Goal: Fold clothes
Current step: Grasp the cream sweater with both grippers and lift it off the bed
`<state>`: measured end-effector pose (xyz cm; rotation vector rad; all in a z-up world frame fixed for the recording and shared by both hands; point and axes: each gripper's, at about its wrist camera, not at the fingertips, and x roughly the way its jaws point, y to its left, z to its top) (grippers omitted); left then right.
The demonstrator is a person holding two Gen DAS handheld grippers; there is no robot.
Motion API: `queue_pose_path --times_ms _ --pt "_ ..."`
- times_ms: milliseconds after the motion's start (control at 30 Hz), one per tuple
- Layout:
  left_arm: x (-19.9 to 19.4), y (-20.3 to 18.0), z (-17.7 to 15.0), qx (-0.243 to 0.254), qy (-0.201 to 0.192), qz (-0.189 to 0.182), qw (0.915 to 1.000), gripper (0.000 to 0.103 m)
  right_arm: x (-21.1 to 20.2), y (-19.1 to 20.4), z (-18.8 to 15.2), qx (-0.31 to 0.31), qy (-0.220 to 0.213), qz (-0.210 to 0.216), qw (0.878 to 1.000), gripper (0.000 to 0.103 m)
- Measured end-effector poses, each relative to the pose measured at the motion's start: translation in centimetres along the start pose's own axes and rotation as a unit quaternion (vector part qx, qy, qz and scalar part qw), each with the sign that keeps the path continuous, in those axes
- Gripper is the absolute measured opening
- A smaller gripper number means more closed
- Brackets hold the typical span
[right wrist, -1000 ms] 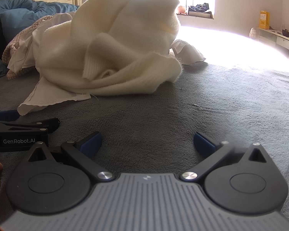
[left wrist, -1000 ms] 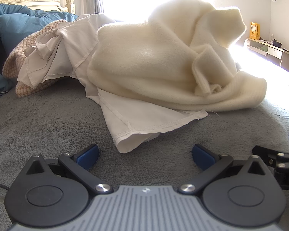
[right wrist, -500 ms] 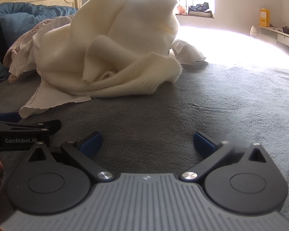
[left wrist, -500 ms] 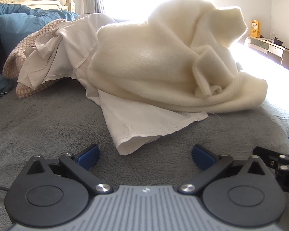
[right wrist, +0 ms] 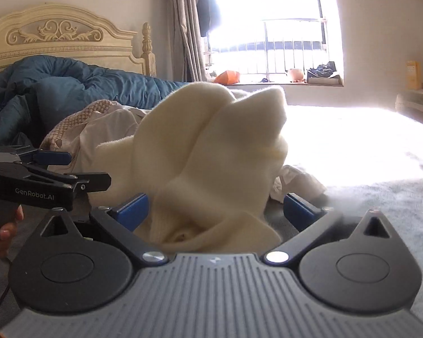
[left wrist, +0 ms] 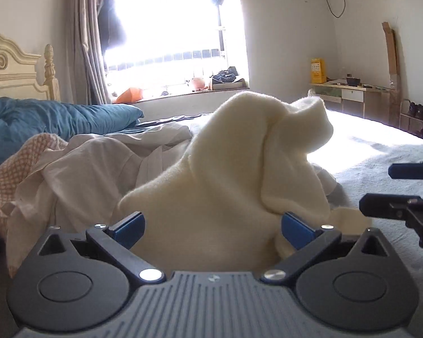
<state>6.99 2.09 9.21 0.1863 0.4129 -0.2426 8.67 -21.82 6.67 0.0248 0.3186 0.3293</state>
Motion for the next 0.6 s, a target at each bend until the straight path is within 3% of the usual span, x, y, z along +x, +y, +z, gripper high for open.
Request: queue_pose_path --times_ms 167,367,433,500,533,600 --pt "5.7 1.4 0.3 -0.031 0.030 -0.047 0.9980 0.103 7.0 -2.9 3.6 0.033 0.025 0.006 0.999 0.102" --pt "8.3 1.2 -0.6 -0.022 0.007 -0.059 0.9980 0.102 13.4 -6.6 3.2 0.140 0.088 0.037 0.986 0.102" --pt "8.5 1.0 -1.0 -0.014 -0.006 -0.060 0.9981 0.094 14.0 -6.9 2.8 0.156 0.092 0.046 0.982 0.102" --pt "8.7 0.6 -1.2 -0.006 -0.013 -0.053 0.9985 0.074 14.3 -6.9 2.6 0.168 0.091 0.059 0.980 0.101" --pt "8.8 0.6 -1.3 -0.009 -0.014 -0.050 0.9986 0.069 14.5 -6.8 2.5 0.170 0.092 0.064 0.979 0.098" --pt "8.4 0.6 -1.3 -0.019 -0.020 -0.052 0.9983 0.047 14.6 -6.3 2.5 0.169 0.094 0.073 0.978 0.080"
